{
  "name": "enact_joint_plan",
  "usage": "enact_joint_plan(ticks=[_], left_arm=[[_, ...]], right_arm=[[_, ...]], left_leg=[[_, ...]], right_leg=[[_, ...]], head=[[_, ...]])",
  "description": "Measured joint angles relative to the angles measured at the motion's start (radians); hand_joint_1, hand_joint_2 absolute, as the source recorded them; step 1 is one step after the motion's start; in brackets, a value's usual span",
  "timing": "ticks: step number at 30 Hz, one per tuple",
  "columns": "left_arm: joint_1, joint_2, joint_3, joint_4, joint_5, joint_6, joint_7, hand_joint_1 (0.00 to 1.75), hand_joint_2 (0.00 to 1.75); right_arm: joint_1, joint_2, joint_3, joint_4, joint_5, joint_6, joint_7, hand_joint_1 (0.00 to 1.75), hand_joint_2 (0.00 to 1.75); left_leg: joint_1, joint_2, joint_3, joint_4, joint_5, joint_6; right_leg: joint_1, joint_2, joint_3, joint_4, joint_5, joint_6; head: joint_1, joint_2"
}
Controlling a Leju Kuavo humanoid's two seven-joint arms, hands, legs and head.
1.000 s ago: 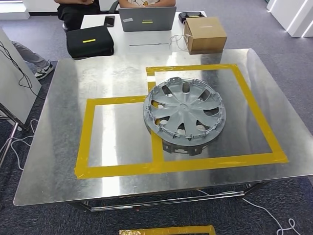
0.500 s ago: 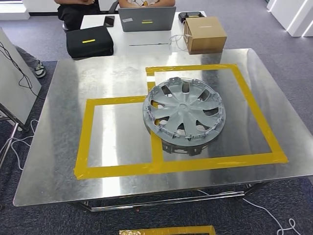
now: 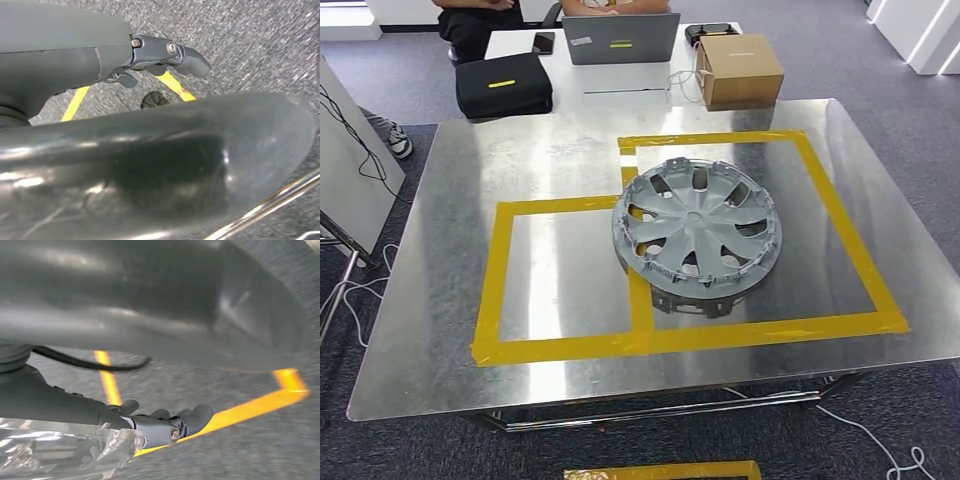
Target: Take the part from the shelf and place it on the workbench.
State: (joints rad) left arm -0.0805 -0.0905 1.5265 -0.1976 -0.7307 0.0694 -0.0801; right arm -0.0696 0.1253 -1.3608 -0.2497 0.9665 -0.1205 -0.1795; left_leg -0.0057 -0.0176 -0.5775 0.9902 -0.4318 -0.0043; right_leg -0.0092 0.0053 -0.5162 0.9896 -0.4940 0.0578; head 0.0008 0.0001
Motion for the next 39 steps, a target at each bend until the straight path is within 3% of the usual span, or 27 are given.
enact_joint_plan(ticks=[5,8,13,15,17,18,19,20,22,24,28,29,31,33,34,35,36,39], left_arm=[[-0.005,0.003,-0.017,0.000,-0.010,-0.010,0.042,0.00,0.00],[-0.006,0.002,-0.018,0.000,-0.003,-0.003,0.050,0.00,0.00],[-0.007,0.003,-0.018,0.000,0.015,0.013,0.051,0.00,0.00],[-0.007,0.002,-0.018,0.000,0.021,0.022,0.054,0.00,0.00],[-0.007,0.001,-0.017,0.000,0.023,0.030,0.057,0.00,0.00],[-0.007,0.001,-0.017,0.000,0.023,0.034,0.059,0.00,0.00],[-0.007,0.000,-0.017,-0.001,0.019,0.037,0.061,0.00,0.00],[-0.007,0.000,-0.018,-0.001,0.009,0.036,0.065,0.00,0.00],[-0.006,-0.002,-0.025,-0.001,-0.017,0.029,0.074,0.00,0.00],[-0.007,-0.002,-0.033,-0.002,-0.018,0.029,0.072,0.00,0.00],[-0.007,-0.002,-0.034,-0.003,0.003,0.045,0.053,0.00,0.00],[-0.006,-0.003,-0.035,-0.003,-0.003,0.046,0.053,0.00,0.00],[-0.005,-0.003,-0.038,-0.004,-0.016,0.047,0.053,0.00,0.00],[-0.006,-0.003,-0.043,-0.004,-0.027,0.047,0.055,0.00,0.00],[-0.006,-0.002,-0.045,-0.004,-0.030,0.047,0.056,0.00,0.00],[-0.005,-0.002,-0.046,-0.004,-0.034,0.048,0.058,0.00,0.00],[-0.006,-0.001,-0.047,-0.004,-0.039,0.050,0.063,0.00,0.00],[-0.011,0.001,-0.066,-0.004,-0.066,0.068,0.099,0.00,0.00]], right_arm=[[-0.002,0.051,0.066,0.019,0.080,-0.170,0.063,0.00,0.00],[-0.005,0.068,0.077,0.029,0.060,-0.167,0.062,0.00,0.00],[-0.007,0.083,0.081,0.037,0.040,-0.149,0.052,0.00,0.00],[-0.008,0.085,0.081,0.038,0.040,-0.155,0.051,0.00,0.00],[-0.009,0.086,0.081,0.038,0.045,-0.176,0.051,0.00,0.00],[-0.008,0.086,0.081,0.038,0.039,-0.187,0.057,0.00,0.00],[-0.008,0.086,0.078,0.038,0.019,-0.192,0.069,0.00,0.00],[-0.009,0.086,0.072,0.038,-0.011,-0.189,0.084,0.00,0.00],[-0.013,0.084,0.052,0.038,-0.060,-0.173,0.108,0.00,0.00],[-0.018,0.082,0.041,0.038,-0.060,-0.175,0.111,0.00,0.00],[-0.020,0.082,0.039,0.038,-0.045,-0.192,0.088,0.00,0.00],[-0.020,0.082,0.038,0.038,-0.041,-0.194,0.083,0.00,0.00],[-0.021,0.081,0.038,0.038,-0.034,-0.196,0.078,0.00,0.00],[-0.020,0.081,0.038,0.038,-0.033,-0.197,0.077,0.00,0.00],[-0.020,0.081,0.038,0.038,-0.033,-0.197,0.076,0.00,0.00],[-0.019,0.081,0.038,0.038,-0.032,-0.197,0.075,0.00,0.00],[-0.020,0.081,0.038,0.038,-0.031,-0.197,0.073,0.00,0.00],[-0.022,0.081,0.034,0.038,-0.060,-0.196,0.058,0.00,0.00]], left_leg=[[0.000,0.000,0.000,0.000,0.000,0.000],[0.000,0.000,0.000,0.000,0.000,0.000],[-0.001,0.002,0.004,-0.010,0.008,0.019],[0.004,0.006,0.008,-0.024,0.018,0.025],[0.004,0.008,0.006,-0.026,0.020,0.027],[0.004,0.009,0.005,-0.026,0.021,0.026],[0.004,0.010,0.004,-0.025,0.023,0.024],[0.004,0.009,0.003,-0.025,0.025,0.021],[0.006,0.009,0.000,-0.021,0.028,0.012],[0.004,0.007,-0.005,-0.013,0.032,0.000],[0.005,0.006,-0.015,-0.014,0.044,-0.024],[0.007,0.006,-0.025,0.001,0.027,-0.031],[0.009,0.007,-0.065,0.093,-0.052,-0.041],[0.010,0.008,-0.109,0.230,-0.135,-0.046],[0.010,0.008,-0.114,0.269,-0.154,-0.047],[0.011,0.008,-0.101,0.271,-0.154,-0.048],[0.012,0.008,-0.067,0.234,-0.138,-0.047],[0.015,0.007,0.075,0.033,-0.085,-0.043]], right_leg=[[0.000,0.000,0.000,0.000,0.000,-0.001],[0.000,0.000,0.000,0.000,0.000,-0.001],[-0.005,0.001,0.005,-0.003,-0.001,0.014],[-0.003,0.000,-0.024,0.065,-0.047,0.015],[-0.002,0.000,-0.085,0.204,-0.118,0.015],[-0.003,0.000,-0.111,0.262,-0.140,0.017],[-0.003,0.000,-0.122,0.288,-0.142,0.018],[-0.004,0.000,-0.113,0.272,-0.124,0.018],[-0.008,0.000,-0.046,0.139,-0.057,0.020],[-0.010,0.005,0.005,0.028,-0.013,0.013],[-0.005,0.008,-0.005,0.014,0.011,-0.021],[-0.006,0.006,-0.011,0.013,0.019,-0.029],[-0.008,0.004,-0.029,0.012,0.037,-0.039],[-0.008,0.001,-0.054,0.013,0.054,-0.040],[-0.008,0.000,-0.066,0.013,0.062,-0.039],[-0.009,-0.001,-0.076,0.014,0.070,-0.036],[-0.009,-0.001,-0.085,0.014,0.078,-0.033],[-0.007,-0.001,-0.108,0.019,0.099,-0.017]], head=[[0.000,0.000],[0.000,0.000],[0.000,0.000],[0.003,0.000],[0.006,0.000],[0.007,0.000],[0.007,0.000],[0.007,0.000],[0.007,0.000],[0.006,0.000],[0.005,0.000],[0.003,0.000],[-0.002,0.000],[-0.004,0.000],[-0.004,0.000],[-0.004,0.000],[-0.004,0.000],[-0.006,0.000]])
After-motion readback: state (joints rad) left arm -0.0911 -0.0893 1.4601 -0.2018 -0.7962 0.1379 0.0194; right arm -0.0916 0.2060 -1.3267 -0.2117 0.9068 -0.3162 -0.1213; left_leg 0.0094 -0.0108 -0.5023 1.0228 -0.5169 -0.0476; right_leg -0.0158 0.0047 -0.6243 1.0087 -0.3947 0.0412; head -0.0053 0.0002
